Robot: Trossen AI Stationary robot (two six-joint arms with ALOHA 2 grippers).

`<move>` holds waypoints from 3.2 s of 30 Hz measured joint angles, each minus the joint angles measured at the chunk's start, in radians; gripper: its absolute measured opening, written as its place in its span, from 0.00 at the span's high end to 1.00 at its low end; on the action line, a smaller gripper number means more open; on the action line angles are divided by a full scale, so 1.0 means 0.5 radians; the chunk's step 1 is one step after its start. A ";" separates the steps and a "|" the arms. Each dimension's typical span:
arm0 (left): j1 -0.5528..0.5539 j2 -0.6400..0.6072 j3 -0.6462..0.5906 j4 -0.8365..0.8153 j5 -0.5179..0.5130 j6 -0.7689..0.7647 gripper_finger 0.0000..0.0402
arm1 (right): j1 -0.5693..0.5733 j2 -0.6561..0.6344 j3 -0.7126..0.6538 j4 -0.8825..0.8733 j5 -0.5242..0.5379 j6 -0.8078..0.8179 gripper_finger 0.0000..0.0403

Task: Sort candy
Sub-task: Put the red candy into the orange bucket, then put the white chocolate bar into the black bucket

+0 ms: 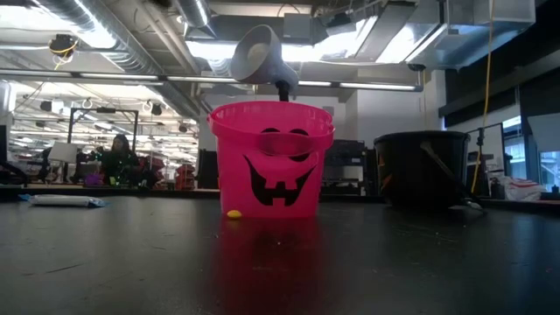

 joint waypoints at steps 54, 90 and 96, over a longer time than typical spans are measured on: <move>0.563 0.240 0.000 -1.004 1.013 -0.028 0.52 | 0.000 0.000 0.000 0.217 0.152 -0.474 0.52; 1.271 -0.364 -1.437 0.032 1.287 0.473 0.53 | -0.517 0.214 -0.001 0.316 1.405 -1.051 0.52; 1.271 -0.373 -1.510 0.117 1.322 0.450 0.53 | -0.665 0.273 -0.001 0.315 1.214 -1.048 0.52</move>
